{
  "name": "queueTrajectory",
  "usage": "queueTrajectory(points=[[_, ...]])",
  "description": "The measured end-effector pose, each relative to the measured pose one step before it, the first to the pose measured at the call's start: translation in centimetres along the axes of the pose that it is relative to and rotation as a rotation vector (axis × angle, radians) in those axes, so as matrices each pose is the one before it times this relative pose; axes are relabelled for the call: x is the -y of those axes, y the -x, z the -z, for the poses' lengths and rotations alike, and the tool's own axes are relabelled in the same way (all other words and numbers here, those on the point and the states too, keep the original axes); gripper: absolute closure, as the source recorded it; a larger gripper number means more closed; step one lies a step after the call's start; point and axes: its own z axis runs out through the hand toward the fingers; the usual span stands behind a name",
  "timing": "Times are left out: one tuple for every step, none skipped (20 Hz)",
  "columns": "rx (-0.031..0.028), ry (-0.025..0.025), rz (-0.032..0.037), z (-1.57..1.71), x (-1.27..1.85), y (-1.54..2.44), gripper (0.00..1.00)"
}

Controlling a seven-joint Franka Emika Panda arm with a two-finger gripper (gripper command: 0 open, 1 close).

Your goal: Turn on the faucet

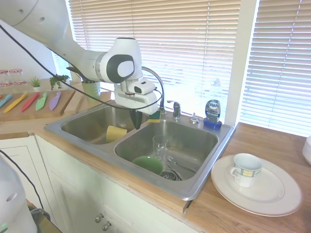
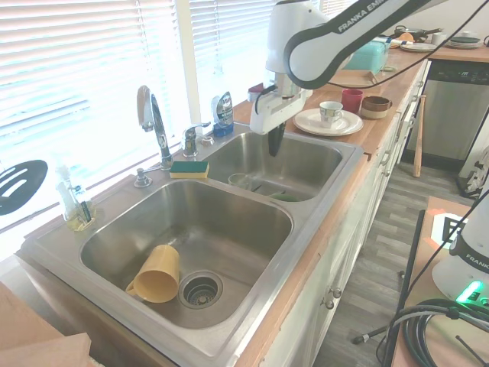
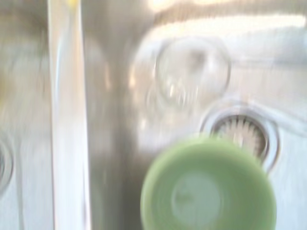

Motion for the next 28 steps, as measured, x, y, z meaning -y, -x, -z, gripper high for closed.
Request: queueTrajectory(points=[[-0.00589, -0.0044, -0.00635, 0.166, 1.297, -1.012, 1.0], [-0.0029, -0.00098, -0.00459, 0.095, 1.312, -0.92, 1.0], [-0.00566, -0.00095, -0.00446, 0.035, 1.391, -0.86, 1.0], [-0.00321, 0.00026, -0.00626, -0.023, 1.293, -0.755, 1.0], [0.00029, 0.00078, -0.00585, -0.017, 1.217, -0.669, 1.0], [-0.00077, -0.00012, -0.00524, -0.098, 1.191, -0.695, 1.0], [-0.0029, 0.00209, -0.00829, -0.224, 1.179, -0.826, 1.0], [-0.00223, 0.00208, -0.00848, -0.247, 1.037, -0.755, 1.0], [-0.00268, 0.00139, -0.0087, -0.23, 0.974, -0.801, 1.0], [-0.00327, 0.00168, -0.008, -0.196, 0.911, -0.776, 1.0], [-0.00295, 0.00112, -0.00529, -0.067, 0.899, -0.676, 1.0], [-0.00251, 0.00076, -0.00346, 0.071, 0.895, -0.604, 1.0], [-0.00371, -0.00056, -0.00303, 0.14, 0.893, -0.498, 1.0], [-0.00279, 0.00066, -0.00475, 0.165, 0.844, -0.39, 1.0], [0.00156, 0.00678, -0.00441, 0.149, 0.758, -0.233, 1.0], [0.0, 0.00446, -0.00542, 0.189, 0.705, -0.196, 1.0], [-0.00177, 0.0026, -0.00725, 0.208, 0.667, -0.203, 1.0], [-0.00261, 0.00233, -0.00599, 0.148, 0.601, -0.28, 1.0], [-0.00258, 0.00128, -0.00436, 0.11, 0.536, -0.337, 1.0], [-0.00281, 0.00007, -0.00434, 0.05, 0.492, -0.344, 1.0], [-0.00224, -0.00078, -0.00424, -0.017, 0.497, -0.312, 1.0], [-0.006, -0.00735, -0.0043, 0.058, 0.499, -0.314, 1.0], [-0.00765, -0.00847, -0.00225, 0.051, 0.428, -0.324, 1.0], [-0.00888, -0.00692, -0.00338, 0.094, 0.238, -0.393, 1.0], [-0.01082, -0.013, -0.00409, 0.227, 0.244, -0.345, 1.0], [-0.0085, -0.01155, -0.00685, 0.202, 0.22, -0.208, 1.0], [-0.00366, -0.00519, -0.00966, 0.1, 0.123, -0.026, 1.0], [-0.00839, -0.01311, -0.00885, 0.169, 0.211, 0.035, 1.0]])
